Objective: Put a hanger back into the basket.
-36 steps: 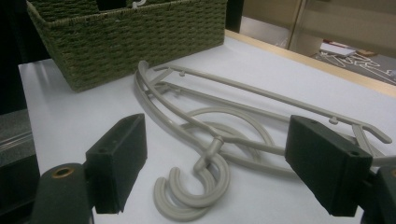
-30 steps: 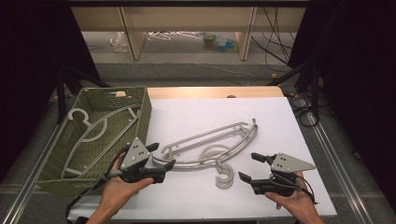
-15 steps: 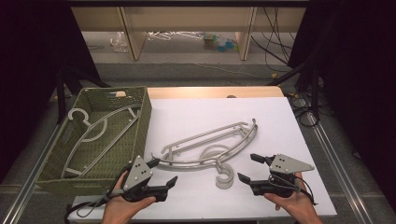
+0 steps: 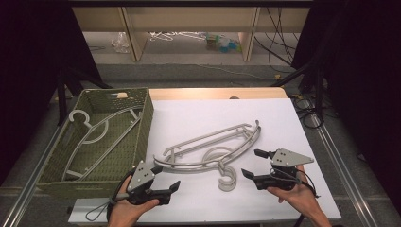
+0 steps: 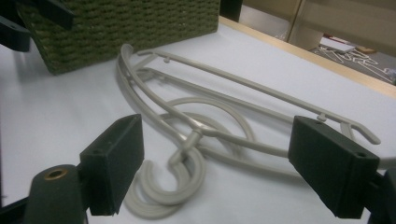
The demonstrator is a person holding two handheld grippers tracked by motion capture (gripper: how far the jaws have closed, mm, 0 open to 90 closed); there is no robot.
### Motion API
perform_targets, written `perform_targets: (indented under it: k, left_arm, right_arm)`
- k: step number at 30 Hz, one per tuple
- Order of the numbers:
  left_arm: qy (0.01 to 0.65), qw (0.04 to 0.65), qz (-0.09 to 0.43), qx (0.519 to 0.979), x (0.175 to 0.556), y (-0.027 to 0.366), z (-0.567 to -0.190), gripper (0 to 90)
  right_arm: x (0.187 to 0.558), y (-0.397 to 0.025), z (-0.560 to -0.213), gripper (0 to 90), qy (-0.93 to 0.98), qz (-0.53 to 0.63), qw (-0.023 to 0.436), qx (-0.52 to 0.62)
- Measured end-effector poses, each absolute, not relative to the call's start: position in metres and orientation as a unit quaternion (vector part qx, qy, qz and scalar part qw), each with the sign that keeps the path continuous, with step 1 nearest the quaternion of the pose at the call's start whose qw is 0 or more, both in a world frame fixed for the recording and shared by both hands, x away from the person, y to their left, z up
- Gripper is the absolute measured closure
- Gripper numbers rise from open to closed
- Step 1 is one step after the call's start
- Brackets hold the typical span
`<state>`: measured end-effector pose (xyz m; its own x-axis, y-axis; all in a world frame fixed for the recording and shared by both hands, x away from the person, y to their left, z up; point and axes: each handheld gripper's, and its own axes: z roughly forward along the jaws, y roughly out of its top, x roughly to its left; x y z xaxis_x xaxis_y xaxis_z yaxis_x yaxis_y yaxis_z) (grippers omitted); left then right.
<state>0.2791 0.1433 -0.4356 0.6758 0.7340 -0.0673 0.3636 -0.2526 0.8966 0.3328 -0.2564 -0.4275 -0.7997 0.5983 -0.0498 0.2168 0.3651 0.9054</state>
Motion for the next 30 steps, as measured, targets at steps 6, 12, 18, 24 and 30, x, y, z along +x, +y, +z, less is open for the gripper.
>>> perform_targets:
  k: [6, 12, 18, 24, 30]
  left_arm:
    - [0.345, 0.491, 0.192, 0.777, 0.276, 0.144, -0.437, 21.3]
    - [0.346, 0.492, 0.180, 0.778, 0.275, 0.143, -0.438, 21.3]
    - [0.341, 0.489, 0.173, 0.784, 0.275, 0.141, -0.440, 21.5]
    - [0.337, 0.483, 0.173, 0.790, 0.277, 0.142, -0.442, 21.9]
    - [0.331, 0.477, 0.169, 0.796, 0.277, 0.139, -0.444, 22.5]
  right_arm:
    - [0.370, -0.255, -0.429, 18.3, 0.831, 0.478, 0.183, 0.218]
    - [0.401, -0.246, -0.441, 18.0, 0.864, 0.439, 0.169, 0.178]
    - [0.423, -0.228, -0.454, 21.1, 0.897, 0.399, 0.135, 0.132]
    - [0.440, -0.222, -0.468, 23.6, 0.906, 0.388, 0.115, 0.124]
    - [0.446, -0.224, -0.477, 28.9, 0.914, 0.373, 0.112, 0.112]
